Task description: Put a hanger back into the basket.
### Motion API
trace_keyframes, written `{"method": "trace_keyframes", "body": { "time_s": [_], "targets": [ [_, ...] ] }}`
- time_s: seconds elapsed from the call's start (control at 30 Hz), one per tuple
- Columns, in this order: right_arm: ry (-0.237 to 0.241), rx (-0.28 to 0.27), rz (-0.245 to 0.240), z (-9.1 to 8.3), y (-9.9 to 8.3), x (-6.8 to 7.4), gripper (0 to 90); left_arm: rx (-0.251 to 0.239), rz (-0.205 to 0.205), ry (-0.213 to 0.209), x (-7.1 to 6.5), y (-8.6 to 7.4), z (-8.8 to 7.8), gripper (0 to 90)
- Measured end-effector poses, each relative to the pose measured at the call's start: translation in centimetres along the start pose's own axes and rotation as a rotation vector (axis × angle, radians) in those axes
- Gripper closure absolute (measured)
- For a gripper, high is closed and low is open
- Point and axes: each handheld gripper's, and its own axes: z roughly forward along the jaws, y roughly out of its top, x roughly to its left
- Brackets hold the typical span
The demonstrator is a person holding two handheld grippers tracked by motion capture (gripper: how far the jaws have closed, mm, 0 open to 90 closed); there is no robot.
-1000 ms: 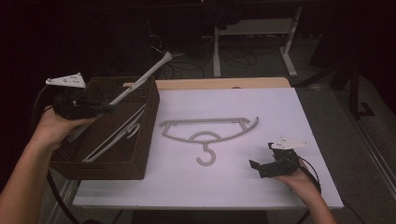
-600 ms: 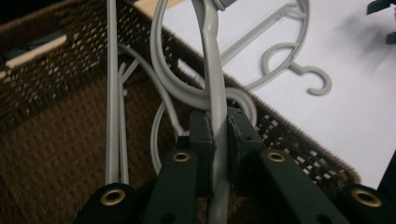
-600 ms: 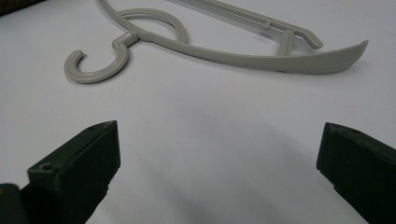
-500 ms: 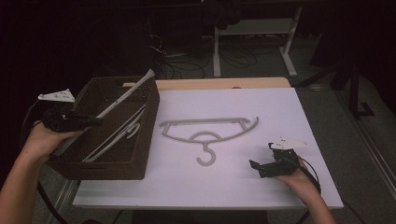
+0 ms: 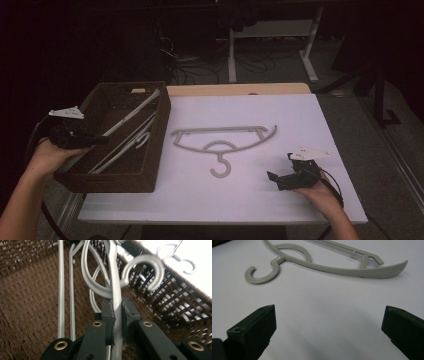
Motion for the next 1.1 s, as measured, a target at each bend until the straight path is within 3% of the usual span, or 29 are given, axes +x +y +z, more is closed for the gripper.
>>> {"method": "trace_keyframes", "body": {
  "time_s": [0.3, 0.37, 0.47, 0.57, 0.77, 0.93, 1.1],
  "targets": [
    [0.000, -0.001, 0.002, 0.0, 0.0, 0.0, 0.0, 0.045, -0.025, -0.018, 1.1, -0.7, 2.7, 81.9],
    [-0.002, -0.001, 0.004, 0.0, 0.0, -0.1, 0.0, 0.045, -0.032, -0.041, 1.4, -1.0, 3.0, 81.7],
    [0.000, 0.000, 0.003, 0.0, 0.0, 0.0, 0.0, 0.040, -0.035, -0.034, 1.5, -1.0, 3.0, 80.7],
    [0.001, -0.002, 0.000, -0.1, 0.0, 0.0, 0.0, 0.047, -0.025, -0.005, 1.6, -1.1, 3.0, 63.4],
    [0.000, -0.003, 0.005, -0.1, 0.0, -0.1, 0.0, -0.025, -0.062, 0.010, 2.1, -1.4, 2.1, 51.5],
    [0.002, -0.002, 0.002, 0.0, 0.0, 0.0, 0.0, -0.105, -0.084, -0.012, 1.8, -0.8, 1.1, 40.1],
    [0.001, -0.004, 0.005, -0.1, 0.0, 0.0, 0.0, -0.153, -0.064, -0.033, 0.5, 0.3, 0.6, 32.8]
  ]
}}
